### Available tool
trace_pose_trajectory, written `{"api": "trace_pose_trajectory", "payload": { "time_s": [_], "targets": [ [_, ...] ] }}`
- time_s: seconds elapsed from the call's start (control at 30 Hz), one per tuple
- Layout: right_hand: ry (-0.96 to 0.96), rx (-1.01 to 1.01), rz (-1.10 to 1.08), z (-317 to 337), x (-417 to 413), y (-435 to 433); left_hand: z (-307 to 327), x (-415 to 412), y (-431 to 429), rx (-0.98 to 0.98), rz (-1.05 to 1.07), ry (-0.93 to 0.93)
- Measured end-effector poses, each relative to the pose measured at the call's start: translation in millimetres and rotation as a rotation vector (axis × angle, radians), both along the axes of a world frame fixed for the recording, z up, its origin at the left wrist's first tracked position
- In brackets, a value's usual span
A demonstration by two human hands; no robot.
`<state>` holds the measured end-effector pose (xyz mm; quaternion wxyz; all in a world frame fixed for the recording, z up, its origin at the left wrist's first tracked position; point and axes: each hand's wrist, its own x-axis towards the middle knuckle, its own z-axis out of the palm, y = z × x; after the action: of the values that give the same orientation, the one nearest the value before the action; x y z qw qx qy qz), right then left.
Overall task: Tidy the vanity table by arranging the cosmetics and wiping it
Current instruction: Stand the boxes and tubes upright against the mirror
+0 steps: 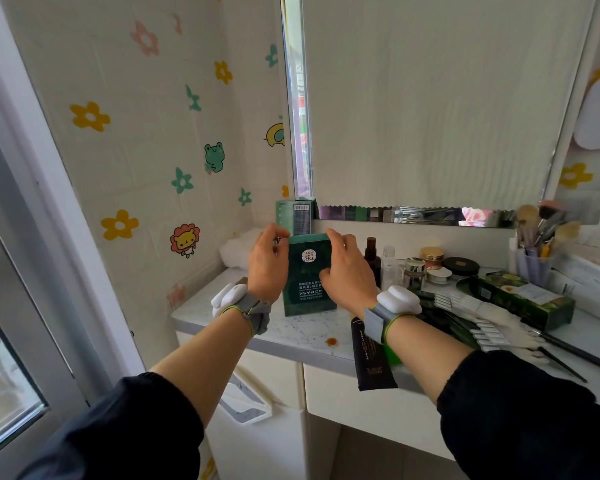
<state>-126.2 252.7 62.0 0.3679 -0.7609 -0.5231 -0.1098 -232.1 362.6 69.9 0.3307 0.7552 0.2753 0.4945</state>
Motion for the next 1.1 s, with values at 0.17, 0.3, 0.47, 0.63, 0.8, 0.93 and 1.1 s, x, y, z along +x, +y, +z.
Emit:
{"api": "trace_pose_trajectory", "payload": {
  "time_s": [0.17,0.3,0.47,0.63,0.8,0.93,1.1],
  "targets": [
    [-0.019,-0.025,-0.012,0,-1,0,-3,-2,-1,0.05,0.041,0.038],
    [-0.018,-0.038,-0.007,-2,0,1,-6,-4,1,0.075,0.036,0.069],
    [0.246,0.051,0.032,-1,-1,5,-10,-7,-2,0.046,0.024,0.064],
    [0.696,0.031,0.071,-10,4,7,-27,-13,-9,-0.155,0.055,0.084],
    [0.776,-0.044,0.095,-20,6,10,-38,-12,-14,-0.171,0.112,0.163],
    [0.848,-0.043,0.101,-24,7,14,-45,-9,-14,-0.176,0.111,0.16],
    [0.898,-0.028,0.09,-26,8,23,-50,0,-7,-0.219,0.121,0.127]
  ]
}}
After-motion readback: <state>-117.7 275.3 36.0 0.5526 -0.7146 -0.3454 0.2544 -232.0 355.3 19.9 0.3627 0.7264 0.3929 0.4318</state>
